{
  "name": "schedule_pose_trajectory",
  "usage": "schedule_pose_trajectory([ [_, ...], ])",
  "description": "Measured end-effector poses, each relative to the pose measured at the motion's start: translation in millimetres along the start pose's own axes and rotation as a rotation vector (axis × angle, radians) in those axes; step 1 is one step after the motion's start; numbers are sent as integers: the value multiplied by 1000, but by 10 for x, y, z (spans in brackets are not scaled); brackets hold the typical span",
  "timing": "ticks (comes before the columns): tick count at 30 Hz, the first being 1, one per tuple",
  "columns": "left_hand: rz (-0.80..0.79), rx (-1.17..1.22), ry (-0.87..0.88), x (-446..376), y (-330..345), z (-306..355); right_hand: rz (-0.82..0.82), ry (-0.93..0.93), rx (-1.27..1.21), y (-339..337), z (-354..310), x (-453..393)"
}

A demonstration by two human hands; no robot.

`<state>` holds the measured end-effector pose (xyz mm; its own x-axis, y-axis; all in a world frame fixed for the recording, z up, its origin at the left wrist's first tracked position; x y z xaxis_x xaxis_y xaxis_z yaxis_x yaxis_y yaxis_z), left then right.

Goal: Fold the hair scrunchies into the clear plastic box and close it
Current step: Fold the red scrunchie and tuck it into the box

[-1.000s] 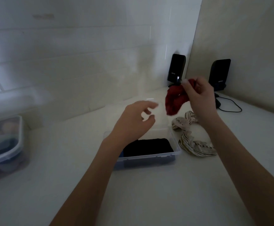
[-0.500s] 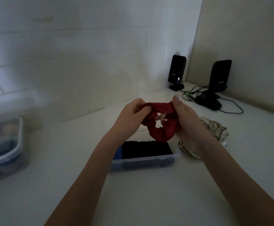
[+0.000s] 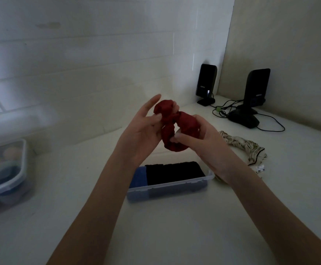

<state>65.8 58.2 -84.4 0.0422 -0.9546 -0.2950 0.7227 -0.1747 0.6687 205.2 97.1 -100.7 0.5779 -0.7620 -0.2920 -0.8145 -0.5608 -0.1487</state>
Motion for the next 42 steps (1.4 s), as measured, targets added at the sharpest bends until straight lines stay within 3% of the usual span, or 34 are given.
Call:
schedule_pose_trajectory([
  [6,-34,-707,41,51,58,-14,33,-94,161,-46,-77,32],
  [14,-85,-1241,154,84,56,33,47,-184,342,-48,-92,29],
  [20,-87,-1058,75,107,134,-5,212,-135,211,-63,-51,-7],
  [24,-159,-989,-10,131,186,-77,125,-27,98,-39,25,10],
  [32,-17,-893,4,133,104,-58,123,80,-187,-47,29,28],
  [35,22,-863,47,207,75,3,108,75,-141,-8,64,52],
  [39,-14,-1059,80,400,29,106,46,-56,94,118,31,45],
  [42,4,-1324,90,534,-32,203,-56,-14,155,259,56,34],
])
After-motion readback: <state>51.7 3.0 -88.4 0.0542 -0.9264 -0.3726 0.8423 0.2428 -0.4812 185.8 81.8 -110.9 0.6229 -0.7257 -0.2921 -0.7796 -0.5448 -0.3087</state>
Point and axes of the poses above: each hand's wrist, its own x-axis away from the middle knuckle, its own y-axis out of the palm, z = x × y, the point moved 4 cm from there along -x, towards the middle knuckle, and after that the axes turned 12 degrees about x, right-handed, at the moved point
